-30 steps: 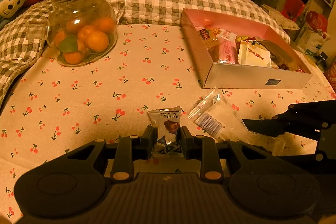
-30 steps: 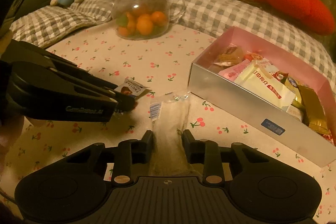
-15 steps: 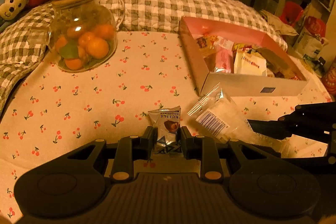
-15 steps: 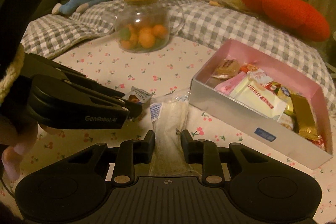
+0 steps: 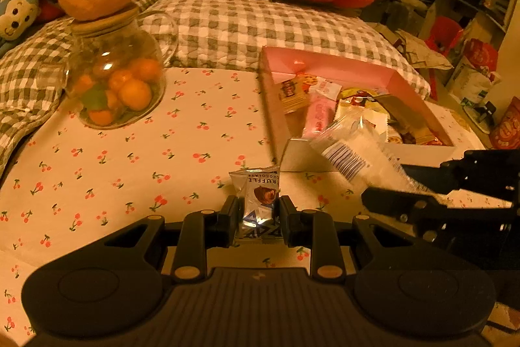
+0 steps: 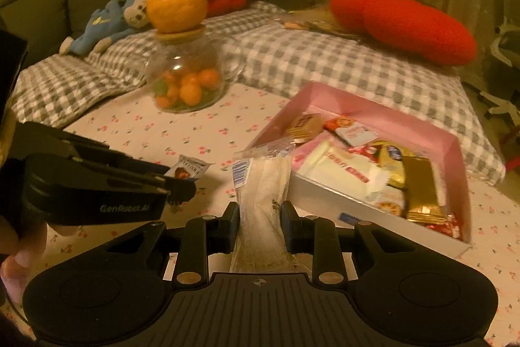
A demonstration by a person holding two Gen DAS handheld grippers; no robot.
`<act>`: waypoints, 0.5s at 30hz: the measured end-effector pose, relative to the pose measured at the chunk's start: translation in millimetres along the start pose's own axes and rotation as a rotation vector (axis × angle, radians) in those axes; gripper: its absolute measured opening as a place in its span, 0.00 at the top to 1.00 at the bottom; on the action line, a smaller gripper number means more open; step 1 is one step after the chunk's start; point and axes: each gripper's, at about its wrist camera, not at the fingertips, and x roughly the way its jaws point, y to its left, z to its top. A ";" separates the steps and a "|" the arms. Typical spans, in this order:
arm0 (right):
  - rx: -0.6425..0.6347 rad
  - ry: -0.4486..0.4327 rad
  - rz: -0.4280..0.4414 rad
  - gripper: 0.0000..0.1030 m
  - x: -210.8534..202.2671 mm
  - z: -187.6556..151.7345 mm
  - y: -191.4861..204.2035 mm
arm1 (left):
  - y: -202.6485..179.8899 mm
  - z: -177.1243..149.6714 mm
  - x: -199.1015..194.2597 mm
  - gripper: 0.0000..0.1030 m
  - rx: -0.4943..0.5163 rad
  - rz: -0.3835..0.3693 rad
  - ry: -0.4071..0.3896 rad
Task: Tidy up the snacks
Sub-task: 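Lift the truffle wrapper and clear packet and carry them over the box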
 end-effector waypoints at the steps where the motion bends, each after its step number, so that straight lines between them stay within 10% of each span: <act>1: 0.006 -0.003 -0.004 0.74 -1.4 0.3 -3.5 | -2.3 1.3 0.5 0.76 0.005 0.002 0.000; 15: 0.149 -0.045 -0.088 0.74 -8.4 11.7 -69.5 | -35.9 37.7 15.7 0.76 0.041 -0.008 -0.035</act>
